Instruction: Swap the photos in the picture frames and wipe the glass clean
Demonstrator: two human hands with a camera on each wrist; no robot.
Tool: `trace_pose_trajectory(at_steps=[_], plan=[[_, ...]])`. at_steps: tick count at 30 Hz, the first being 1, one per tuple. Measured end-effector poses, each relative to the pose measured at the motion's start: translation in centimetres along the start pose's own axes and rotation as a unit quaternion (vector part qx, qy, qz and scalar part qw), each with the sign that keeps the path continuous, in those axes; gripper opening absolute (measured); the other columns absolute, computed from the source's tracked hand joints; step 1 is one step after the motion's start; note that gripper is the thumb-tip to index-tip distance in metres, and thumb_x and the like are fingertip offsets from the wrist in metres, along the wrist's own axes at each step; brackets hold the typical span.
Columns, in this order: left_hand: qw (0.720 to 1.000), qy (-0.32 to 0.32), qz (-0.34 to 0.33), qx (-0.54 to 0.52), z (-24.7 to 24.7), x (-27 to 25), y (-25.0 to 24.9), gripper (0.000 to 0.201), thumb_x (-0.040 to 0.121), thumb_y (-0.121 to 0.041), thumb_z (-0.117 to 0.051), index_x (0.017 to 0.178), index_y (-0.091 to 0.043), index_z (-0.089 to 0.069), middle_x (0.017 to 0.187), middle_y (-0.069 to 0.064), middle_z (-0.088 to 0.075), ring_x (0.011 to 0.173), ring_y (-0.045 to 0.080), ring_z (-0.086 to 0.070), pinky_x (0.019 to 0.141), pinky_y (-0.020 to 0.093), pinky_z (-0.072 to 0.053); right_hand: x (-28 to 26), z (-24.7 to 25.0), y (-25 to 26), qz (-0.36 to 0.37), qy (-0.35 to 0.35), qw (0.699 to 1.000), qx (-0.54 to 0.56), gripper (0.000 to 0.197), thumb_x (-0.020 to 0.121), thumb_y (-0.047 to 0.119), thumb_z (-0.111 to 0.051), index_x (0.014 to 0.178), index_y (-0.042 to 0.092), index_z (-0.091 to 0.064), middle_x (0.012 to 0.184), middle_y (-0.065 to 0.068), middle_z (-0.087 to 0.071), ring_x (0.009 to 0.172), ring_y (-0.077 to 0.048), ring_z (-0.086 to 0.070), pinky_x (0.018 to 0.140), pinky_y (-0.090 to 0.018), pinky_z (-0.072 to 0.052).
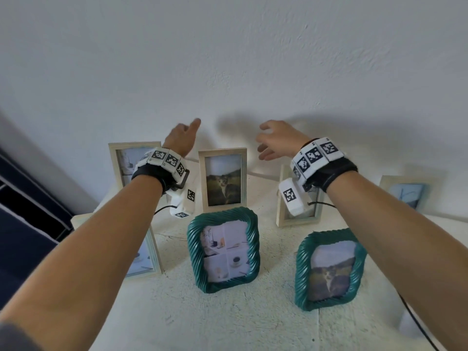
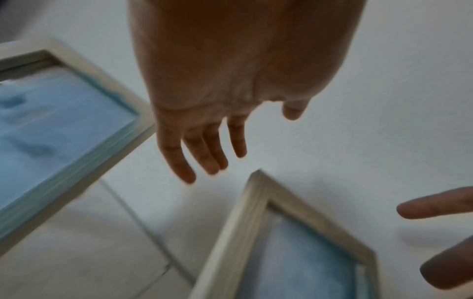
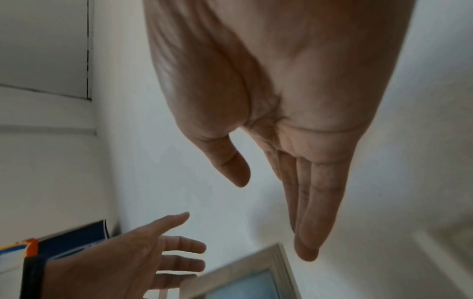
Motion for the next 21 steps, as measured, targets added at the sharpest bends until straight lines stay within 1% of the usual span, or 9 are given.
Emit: trace_pose_trajectory(at_steps=[2,4,6,9,11,13,16,19,21], plan=[[0.994,-0.081,-0.060,0.031,2.0,-0.5,-3.4,0.051,0.099,-0.048,-0.047,0.124,-0.006,-0.058,0.126,0.012,-0.062,0.115,0.030,-0.057,0.093,0.028,-0.040,-0.8,2.5,0.6,0.020,-0.030,0.999,0.028,0.038,0.099,0.019,-0.050,0.135,0.007,-0.048,0.101,-0.018,-0.068,0.085,-0.030,-0.073,0.083,-0.039,-0.059],[0.986,-0.108,-0.119,0.037,2.3,-1.6,-7.2,0.035,0.097,-0.037,-0.053,0.117,-0.009,-0.062,0.117,0.008,-0.067,0.109,0.025,-0.060,0.085,0.026,-0.040,-1.4,5.3,0.7,0.037,-0.069,0.996,0.029,0.028,0.098,0.018,-0.050,0.122,0.007,-0.058,0.096,-0.016,-0.070,0.083,-0.029,-0.072,0.080,-0.039,-0.060],[0.984,-0.065,-0.163,0.027,0.4,-2.6,-10.6,0.024,0.095,-0.032,-0.057,0.109,-0.014,-0.064,0.105,0.005,-0.071,0.093,0.019,-0.067,0.075,0.024,-0.049,-1.8,7.9,-0.2,0.043,-0.109,0.993,-0.006,0.025,0.097,0.019,-0.050,0.116,0.008,-0.062,0.097,-0.015,-0.071,0.084,-0.028,-0.071,0.079,-0.039,-0.060],[0.973,0.089,-0.186,0.100,-6.2,-4.9,-13.9,0.023,0.094,-0.031,-0.062,0.107,-0.012,-0.065,0.094,0.003,-0.073,0.076,0.011,-0.069,0.060,0.023,-0.050,-2.3,10.4,-2.6,0.027,-0.133,0.982,-0.135,0.027,0.097,0.022,-0.050,0.117,0.008,-0.063,0.114,-0.013,-0.066,0.093,-0.031,-0.065,0.086,-0.041,-0.056],[0.953,0.178,-0.168,0.179,-11.1,-6.5,-14.0,0.028,0.095,-0.030,-0.063,0.112,-0.008,-0.066,0.098,0.005,-0.073,0.083,0.015,-0.072,0.069,0.031,-0.057,-2.7,10.7,-4.8,-0.007,-0.103,0.966,-0.235,0.030,0.097,0.024,-0.052,0.122,0.012,-0.061,0.125,-0.010,-0.059,0.098,-0.027,-0.059,0.090,-0.037,-0.050],[0.920,0.220,-0.155,0.283,-14.9,-7.6,-13.3,0.032,0.094,-0.030,-0.065,0.112,-0.005,-0.065,0.105,0.009,-0.073,0.094,0.021,-0.072,0.075,0.033,-0.056,-3.2,9.9,-7.5,-0.047,-0.040,0.956,-0.288,0.032,0.097,0.023,-0.053,0.127,0.015,-0.058,0.125,-0.006,-0.057,0.097,-0.023,-0.056,0.094,-0.037,-0.049],[0.880,0.227,-0.160,0.384,-18.1,-8.4,-12.9,0.031,0.092,-0.027,-0.068,0.109,-0.001,-0.062,0.114,0.013,-0.070,0.105,0.026,-0.067,0.077,0.033,-0.050,-4.0,8.8,-10.3,-0.076,0.015,0.956,-0.284,0.031,0.094,0.019,-0.055,0.125,0.016,-0.059,0.102,-0.002,-0.061,0.092,-0.027,-0.068,0.091,-0.045,-0.055],[0.865,0.232,-0.157,0.417,-19.4,-8.9,-12.4,0.034,0.090,-0.018,-0.069,0.117,0.001,-0.063,0.113,0.015,-0.070,0.104,0.028,-0.068,0.082,0.033,-0.052,-4.1,9.2,-10.6,-0.067,-0.013,0.969,-0.239,0.024,0.094,0.013,-0.055,0.117,0.016,-0.063,0.105,-0.005,-0.062,0.085,-0.027,-0.072,0.085,-0.042,-0.058],[0.855,0.226,-0.166,0.437,-20.1,-9.1,-12.2,0.014,0.092,-0.011,-0.065,0.099,0.001,-0.065,0.108,0.015,-0.072,0.099,0.028,-0.070,0.086,0.035,-0.056,-4.2,9.4,-10.4,-0.062,-0.025,0.971,-0.231,0.018,0.096,0.012,-0.055,0.111,0.013,-0.066,0.103,-0.008,-0.066,0.083,-0.026,-0.073,0.082,-0.039,-0.059]])
Point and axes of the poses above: each hand's wrist, its own x-axis towards the middle knuckle, its own z-axis out of the back of the hand, y = z × x, the point moved 10 cm from there along x, towards the middle knuckle
